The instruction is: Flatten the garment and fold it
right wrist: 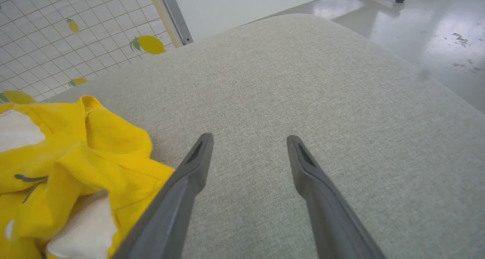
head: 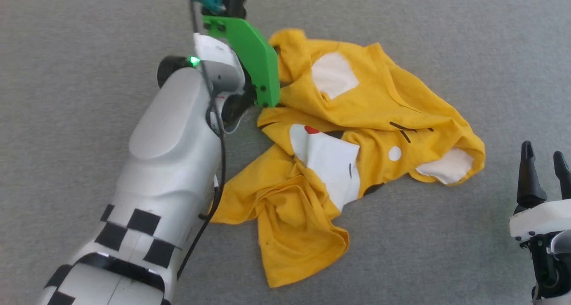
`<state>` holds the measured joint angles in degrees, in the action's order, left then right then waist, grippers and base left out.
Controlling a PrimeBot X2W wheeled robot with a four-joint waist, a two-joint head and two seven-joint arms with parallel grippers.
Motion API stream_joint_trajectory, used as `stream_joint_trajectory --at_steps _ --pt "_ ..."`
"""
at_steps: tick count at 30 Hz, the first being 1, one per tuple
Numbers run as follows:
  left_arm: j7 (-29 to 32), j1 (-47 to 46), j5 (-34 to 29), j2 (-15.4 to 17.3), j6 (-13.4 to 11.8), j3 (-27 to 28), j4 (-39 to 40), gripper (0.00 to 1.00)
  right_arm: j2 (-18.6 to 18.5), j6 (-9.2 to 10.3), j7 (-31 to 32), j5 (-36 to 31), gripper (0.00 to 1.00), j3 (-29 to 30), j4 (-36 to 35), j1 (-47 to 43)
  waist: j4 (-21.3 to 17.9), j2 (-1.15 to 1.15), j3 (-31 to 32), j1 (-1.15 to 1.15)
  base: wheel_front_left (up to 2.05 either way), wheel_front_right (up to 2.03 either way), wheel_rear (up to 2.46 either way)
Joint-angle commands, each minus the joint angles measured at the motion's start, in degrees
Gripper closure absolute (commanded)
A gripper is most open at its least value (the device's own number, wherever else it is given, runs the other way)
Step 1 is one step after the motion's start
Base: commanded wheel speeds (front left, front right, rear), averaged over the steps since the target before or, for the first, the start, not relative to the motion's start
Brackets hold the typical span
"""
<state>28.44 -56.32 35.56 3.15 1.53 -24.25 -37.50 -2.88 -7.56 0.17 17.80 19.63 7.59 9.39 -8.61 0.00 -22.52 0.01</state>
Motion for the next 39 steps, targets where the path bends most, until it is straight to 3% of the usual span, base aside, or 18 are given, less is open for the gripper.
stream_joint_trajectory --at_steps 1,6,13,16,20,21,22,26,32,39 --pt "-2.74 1.62 1.27 0.14 -0.01 1.48 1.61 1.0 0.0 0.08 0.49 -0.82 0.0 0.24 -0.41 -0.04 5.5 0.0 5.15 -0.01 0.0 0.0 0.0" --pt "-9.37 9.92 4.02 3.15 -2.24 7.14 8.18 1.0 0.0 0.08 2.4 -2.05 0.0 -0.01 -0.94 -1.57 11.0 0.0 10.15 -0.01 0.0 0.0 0.0" --pt "-9.95 30.9 7.52 8.76 -9.86 14.31 13.56 1.0 0.0 0.08 4.63 -2.15 0.0 -2.16 -1.66 -3.34 16.16 0.0 14.74 -0.01 0.0 0.0 0.0" --pt "-9.95 38.51 8.6 9.33 -12.13 15.97 14.89 1.0 0.0 0.08 5.25 -2.16 0.0 -3.27 -1.9 -3.51 16.54 0.0 15.42 -0.01 0.0 0.0 0.0" --pt "-10.97 45.59 11.06 7.74 -13.06 17.68 17.17 1.0 0.01 0.08 5.92 -2.05 0.0 -4.53 -1.72 -3.89 16.48 0.0 16.14 -0.01 0.0 0.0 0.0" --pt "-11.91 46.26 11.26 7.63 -12.99 18.18 17.9 0.67 0.01 0.08 6.02 -1.98 0.0 -4.76 -1.64 -3.95 16.42 0.0 16.27 -0.01 0.0 0.0 0.0" --pt "-13.63 46.82 11.66 7.47 -12.77 19.21 19.12 0.0 0.01 0.08 6.16 -1.94 0.0 -5.14 -1.59 -4.0 16.31 0.0 16.34 -0.01 0.0 0.0 0.0" --pt "-23.97 48.68 10.8 8.03 -10.61 23.28 25.63 0.0 0.01 0.08 6.61 -1.67 0.0 -6.4 -1.43 -3.88 15.71 0.0 16.73 -0.01 0.0 0.0 0.0" --pt "-40.43 54.57 1.7 10.17 -7.98 23.79 30.63 0.0 0.01 0.08 10.24 -3.25 0.0 -7.54 -0.95 -3.97 15.12 0.0 16.58 -0.01 0.0 0.0 0.0" --pt "-43.39 57.4 -8.71 6.18 -6.98 24.26 35.46 0.0 -0.01 0.08 26.14 -11.92 0.0 -9.67 -0.52 -1.48 15.89 0.0 14.86 -0.01 0.0 0.0 0.0"
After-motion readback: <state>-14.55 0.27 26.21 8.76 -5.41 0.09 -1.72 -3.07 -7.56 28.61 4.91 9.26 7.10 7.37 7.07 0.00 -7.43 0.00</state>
